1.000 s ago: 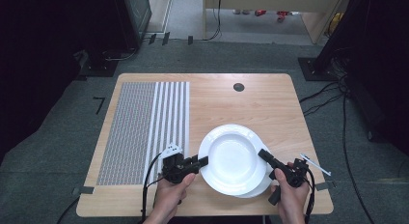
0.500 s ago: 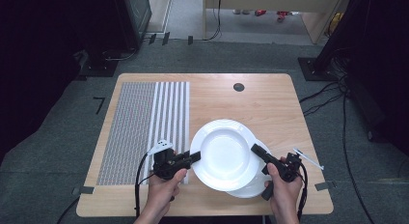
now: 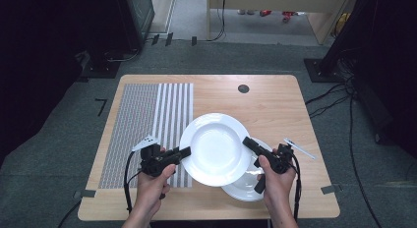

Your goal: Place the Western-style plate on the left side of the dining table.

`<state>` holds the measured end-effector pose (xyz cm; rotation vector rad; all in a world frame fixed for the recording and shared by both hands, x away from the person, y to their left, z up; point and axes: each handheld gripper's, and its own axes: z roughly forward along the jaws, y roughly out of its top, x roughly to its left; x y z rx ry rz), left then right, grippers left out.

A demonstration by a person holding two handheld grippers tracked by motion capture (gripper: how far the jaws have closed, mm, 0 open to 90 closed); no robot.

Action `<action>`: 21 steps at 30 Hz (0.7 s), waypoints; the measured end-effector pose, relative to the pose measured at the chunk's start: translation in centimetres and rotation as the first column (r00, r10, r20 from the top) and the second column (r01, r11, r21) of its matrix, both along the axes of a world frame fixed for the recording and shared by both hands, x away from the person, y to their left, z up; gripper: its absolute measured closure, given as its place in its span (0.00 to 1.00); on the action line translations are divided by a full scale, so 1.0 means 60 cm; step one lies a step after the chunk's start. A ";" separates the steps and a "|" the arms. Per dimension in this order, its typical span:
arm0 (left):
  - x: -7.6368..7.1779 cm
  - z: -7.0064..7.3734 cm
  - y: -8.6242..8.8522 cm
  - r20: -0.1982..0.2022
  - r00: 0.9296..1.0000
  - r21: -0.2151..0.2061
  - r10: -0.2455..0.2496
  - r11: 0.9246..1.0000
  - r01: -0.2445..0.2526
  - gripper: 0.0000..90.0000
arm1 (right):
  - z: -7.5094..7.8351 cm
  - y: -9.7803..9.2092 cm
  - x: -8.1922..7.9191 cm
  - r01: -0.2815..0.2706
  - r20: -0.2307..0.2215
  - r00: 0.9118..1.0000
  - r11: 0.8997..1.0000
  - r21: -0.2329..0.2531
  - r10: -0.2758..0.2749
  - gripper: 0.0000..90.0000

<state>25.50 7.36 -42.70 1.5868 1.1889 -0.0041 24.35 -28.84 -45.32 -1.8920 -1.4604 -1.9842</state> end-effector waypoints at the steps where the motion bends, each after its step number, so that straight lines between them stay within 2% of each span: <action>1: 0.001 0.002 0.005 0.000 1.000 0.001 0.006 1.000 -0.006 0.79 | 0.002 0.005 0.004 -0.004 0.003 1.000 1.000 -0.002 0.004 0.91; 15: 0.017 0.021 0.075 0.013 0.996 0.004 0.083 0.997 -0.083 0.79 | 0.020 0.078 0.051 -0.054 0.006 0.999 0.999 0.004 0.054 0.91; 21: 0.027 0.019 0.103 0.003 0.993 0.003 0.118 0.993 -0.118 0.79 | 0.023 0.109 0.072 -0.075 -0.002 0.997 0.997 -0.005 0.075 0.91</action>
